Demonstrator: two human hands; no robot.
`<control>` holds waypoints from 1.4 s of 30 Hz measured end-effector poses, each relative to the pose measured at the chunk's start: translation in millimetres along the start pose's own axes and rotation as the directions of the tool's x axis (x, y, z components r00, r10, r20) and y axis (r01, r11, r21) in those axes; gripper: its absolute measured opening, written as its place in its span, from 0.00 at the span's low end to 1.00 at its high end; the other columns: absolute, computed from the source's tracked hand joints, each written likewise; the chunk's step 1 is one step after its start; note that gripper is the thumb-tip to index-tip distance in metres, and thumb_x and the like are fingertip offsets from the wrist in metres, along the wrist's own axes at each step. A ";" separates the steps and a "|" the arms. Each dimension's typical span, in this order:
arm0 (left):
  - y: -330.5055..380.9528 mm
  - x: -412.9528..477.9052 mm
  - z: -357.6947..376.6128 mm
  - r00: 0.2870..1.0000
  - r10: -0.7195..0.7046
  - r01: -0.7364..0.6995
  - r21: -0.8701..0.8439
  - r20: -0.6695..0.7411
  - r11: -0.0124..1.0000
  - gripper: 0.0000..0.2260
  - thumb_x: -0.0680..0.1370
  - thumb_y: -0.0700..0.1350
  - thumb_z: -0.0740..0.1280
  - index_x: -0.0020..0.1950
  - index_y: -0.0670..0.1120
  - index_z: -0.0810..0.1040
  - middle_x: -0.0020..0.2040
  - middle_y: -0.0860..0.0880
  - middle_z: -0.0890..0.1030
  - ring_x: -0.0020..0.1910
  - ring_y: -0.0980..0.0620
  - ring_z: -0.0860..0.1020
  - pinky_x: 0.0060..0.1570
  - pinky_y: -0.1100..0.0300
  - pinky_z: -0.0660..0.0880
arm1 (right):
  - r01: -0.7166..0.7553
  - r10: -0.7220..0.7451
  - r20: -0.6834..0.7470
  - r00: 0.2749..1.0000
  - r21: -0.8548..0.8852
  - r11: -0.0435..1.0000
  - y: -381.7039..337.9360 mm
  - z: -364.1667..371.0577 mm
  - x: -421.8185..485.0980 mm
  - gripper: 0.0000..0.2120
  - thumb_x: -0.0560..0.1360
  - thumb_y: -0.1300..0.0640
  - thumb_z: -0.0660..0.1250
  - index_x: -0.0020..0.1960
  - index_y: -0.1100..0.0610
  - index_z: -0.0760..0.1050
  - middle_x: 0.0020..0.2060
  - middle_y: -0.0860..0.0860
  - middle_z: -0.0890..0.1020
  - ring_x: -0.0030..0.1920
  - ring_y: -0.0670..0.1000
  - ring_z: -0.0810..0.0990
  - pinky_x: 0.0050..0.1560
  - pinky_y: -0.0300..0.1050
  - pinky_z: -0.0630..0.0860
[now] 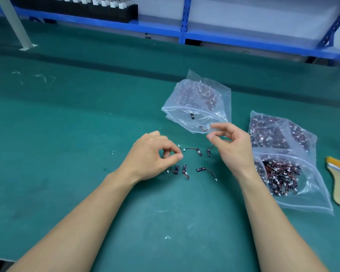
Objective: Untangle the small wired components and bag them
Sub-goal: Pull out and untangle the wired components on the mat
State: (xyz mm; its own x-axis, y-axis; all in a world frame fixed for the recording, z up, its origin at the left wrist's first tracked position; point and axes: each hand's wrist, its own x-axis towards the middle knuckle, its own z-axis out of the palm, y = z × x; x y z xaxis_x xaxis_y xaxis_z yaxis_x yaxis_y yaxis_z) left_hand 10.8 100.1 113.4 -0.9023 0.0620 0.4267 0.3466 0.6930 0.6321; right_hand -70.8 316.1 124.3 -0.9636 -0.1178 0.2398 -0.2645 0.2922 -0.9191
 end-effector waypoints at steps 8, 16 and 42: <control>6.2 -0.5 11.8 0.966 0.106 -0.157 0.209 0.235 0.965 0.04 0.74 0.58 0.74 0.46 0.61 0.86 0.31 0.58 0.73 0.41 0.55 0.66 0.44 0.57 0.60 | 0.181 0.072 0.471 0.879 -0.470 0.864 1.1 -12.3 -6.5 0.05 0.67 0.52 0.79 0.39 0.47 0.84 0.29 0.41 0.81 0.27 0.41 0.72 0.35 0.37 0.70; 9.2 -0.9 22.8 0.950 0.165 -0.204 0.127 0.265 0.971 0.07 0.76 0.59 0.70 0.50 0.62 0.86 0.31 0.60 0.69 0.41 0.57 0.64 0.44 0.57 0.58 | 0.143 0.176 0.507 0.844 -0.528 0.837 3.1 -20.8 -4.2 0.08 0.67 0.52 0.80 0.32 0.49 0.82 0.27 0.44 0.82 0.26 0.40 0.75 0.31 0.30 0.68; -65.3 9.2 -17.6 0.848 -0.483 0.466 -0.125 -0.219 0.876 0.07 0.76 0.49 0.72 0.38 0.57 0.84 0.30 0.61 0.76 0.28 0.58 0.68 0.33 0.63 0.67 | 0.095 0.196 0.449 0.872 -0.548 0.831 17.1 -21.8 0.2 0.15 0.67 0.47 0.78 0.30 0.55 0.78 0.22 0.42 0.76 0.25 0.41 0.71 0.27 0.31 0.65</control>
State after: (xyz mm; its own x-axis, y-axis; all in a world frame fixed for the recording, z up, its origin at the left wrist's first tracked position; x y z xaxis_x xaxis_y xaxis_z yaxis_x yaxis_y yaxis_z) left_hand -15.6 42.9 87.5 -0.8764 -0.4390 0.1980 -0.0853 0.5461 0.8333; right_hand -76.3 341.8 115.5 -0.8749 -0.4715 -0.1109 -0.3327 0.7515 -0.5697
